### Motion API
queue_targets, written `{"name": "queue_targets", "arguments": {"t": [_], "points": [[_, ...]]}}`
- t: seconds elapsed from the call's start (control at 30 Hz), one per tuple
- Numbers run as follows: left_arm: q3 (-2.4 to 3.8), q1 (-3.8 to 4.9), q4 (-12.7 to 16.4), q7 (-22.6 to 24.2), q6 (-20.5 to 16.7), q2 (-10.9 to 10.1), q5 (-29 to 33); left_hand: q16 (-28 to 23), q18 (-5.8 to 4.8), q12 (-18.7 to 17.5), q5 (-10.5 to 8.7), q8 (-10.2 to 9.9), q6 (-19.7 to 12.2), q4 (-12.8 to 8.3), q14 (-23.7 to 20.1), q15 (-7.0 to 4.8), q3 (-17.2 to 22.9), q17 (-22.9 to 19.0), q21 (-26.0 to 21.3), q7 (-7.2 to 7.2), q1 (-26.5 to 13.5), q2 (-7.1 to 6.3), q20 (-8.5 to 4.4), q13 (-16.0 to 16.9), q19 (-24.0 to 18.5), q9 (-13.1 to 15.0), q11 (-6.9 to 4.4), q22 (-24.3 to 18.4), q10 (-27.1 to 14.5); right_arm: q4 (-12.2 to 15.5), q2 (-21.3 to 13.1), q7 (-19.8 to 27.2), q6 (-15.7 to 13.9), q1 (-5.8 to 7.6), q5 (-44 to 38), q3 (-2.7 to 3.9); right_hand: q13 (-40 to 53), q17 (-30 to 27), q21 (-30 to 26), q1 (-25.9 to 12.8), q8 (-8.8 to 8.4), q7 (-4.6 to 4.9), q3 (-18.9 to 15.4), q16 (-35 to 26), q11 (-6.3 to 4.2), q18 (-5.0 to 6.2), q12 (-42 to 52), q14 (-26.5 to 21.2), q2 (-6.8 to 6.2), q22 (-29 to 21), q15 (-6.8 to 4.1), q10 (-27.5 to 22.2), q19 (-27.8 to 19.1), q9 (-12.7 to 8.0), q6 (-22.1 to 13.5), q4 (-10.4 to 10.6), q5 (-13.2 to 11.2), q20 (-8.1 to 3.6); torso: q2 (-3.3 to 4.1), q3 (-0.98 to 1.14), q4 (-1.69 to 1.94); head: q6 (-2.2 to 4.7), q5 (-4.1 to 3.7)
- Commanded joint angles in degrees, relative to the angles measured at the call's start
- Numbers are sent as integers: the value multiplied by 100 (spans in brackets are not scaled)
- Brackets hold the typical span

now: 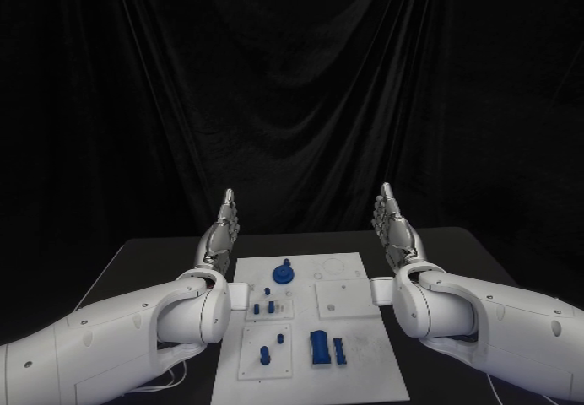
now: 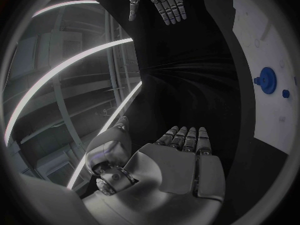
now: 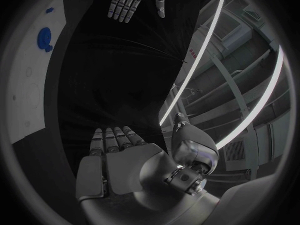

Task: Assemble the parts on the task board

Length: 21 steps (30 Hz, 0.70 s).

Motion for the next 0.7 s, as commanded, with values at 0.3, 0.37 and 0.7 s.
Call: {"name": "queue_targets", "arguments": {"t": [0.3, 0.37, 0.7], "points": [[8, -7, 11, 3, -185, 8, 14, -20, -31, -32, -301, -27, -82, -70, -2, -40, 12, -6, -18, 0, -761, -9, -50, -6, 5, -6, -35, -6, -14, 0, -2, -87, -110, -10, 17, 7, -7, -8, -32, -709, -21, 38, -2, -37, -29, -89, -43, -16, -8, -145, -46, 10, -2, -8, -1, -46, -262, -70, 0, 1, -1, 0, 2], [8, -7, 11, 3, -185, 8, 14, -20, -31, -32, -301, -27, -82, -70, -2, -40, 12, -6, -18, 0, -1240, -9, -50, -6, 5, -6, -35, -6, -14, 0, -2, -87, -110, -10, 17, 7, -7, -8, -32, -1286, -21, 38, -2, -37, -29, -89, -43, -16, -8, -145, -46, 10, -2, -8, -1, -46, -262, -70, 0, 1, -1, 0, 2], [8, -7, 11, 3, -185, 8, 14, -20, -31, -32, -301, -27, -82, -70, -2, -40, 12, -6, -18, 0, -1240, -9, -50, -6, 5, -6, -35, -6, -14, 0, -2, -87, -110, -10, 17, 7, -7, -8, -32, -1286, -21, 38, -2, -37, -29, -89, -43, -16, -8, -145, -46, 10, -2, -8, -1, -46, -262, -70, 0, 1, -1, 0, 2]]}}
